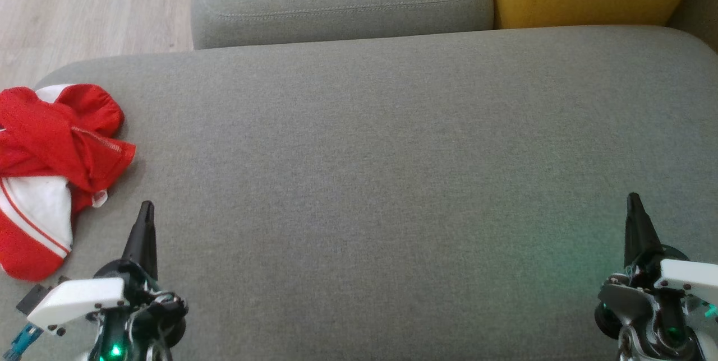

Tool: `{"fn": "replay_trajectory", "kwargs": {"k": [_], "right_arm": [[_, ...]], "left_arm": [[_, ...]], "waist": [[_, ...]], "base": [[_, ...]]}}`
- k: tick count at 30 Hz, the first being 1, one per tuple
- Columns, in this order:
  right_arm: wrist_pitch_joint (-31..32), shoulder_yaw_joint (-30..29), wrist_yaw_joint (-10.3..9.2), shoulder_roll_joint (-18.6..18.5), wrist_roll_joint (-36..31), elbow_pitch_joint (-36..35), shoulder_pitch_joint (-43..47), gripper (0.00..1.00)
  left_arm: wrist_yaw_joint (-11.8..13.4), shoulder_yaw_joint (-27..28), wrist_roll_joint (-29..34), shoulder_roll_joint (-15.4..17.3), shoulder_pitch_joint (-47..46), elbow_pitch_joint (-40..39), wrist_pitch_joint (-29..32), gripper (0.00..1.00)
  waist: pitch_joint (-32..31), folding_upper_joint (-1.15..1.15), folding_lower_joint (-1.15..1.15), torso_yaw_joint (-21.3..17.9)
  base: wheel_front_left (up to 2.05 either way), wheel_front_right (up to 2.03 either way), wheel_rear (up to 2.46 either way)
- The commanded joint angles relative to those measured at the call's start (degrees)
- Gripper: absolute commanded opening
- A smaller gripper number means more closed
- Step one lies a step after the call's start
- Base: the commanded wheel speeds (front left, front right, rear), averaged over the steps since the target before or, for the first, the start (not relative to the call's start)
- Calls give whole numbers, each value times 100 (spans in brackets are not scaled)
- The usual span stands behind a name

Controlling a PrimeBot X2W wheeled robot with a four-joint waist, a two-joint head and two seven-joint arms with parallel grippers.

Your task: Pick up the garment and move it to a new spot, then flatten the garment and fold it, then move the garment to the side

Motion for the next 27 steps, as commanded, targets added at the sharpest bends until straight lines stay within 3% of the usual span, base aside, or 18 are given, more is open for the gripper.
{"fn": "replay_trajectory", "kwargs": {"k": [1,8,9,27], "right_arm": [[32,120,45,-25,-6,-179,-287,0],[32,120,45,-25,-6,-179,-287,0],[0,0,0,0,0,0,0,100],[-249,244,6,-26,-213,82,2,100]], "left_arm": [[-42,199,68,50,-324,-168,45,0],[-42,199,68,50,-324,-168,45,0],[0,0,0,0,0,0,0,100],[-1,-184,135,-12,-9,91,-254,100]], "waist": [[0,0,0,0],[0,0,0,0],[0,0,0,0],[0,0,0,5]], "base": [[0,0,0],[0,0,0],[0,0,0],[0,0,0]]}}
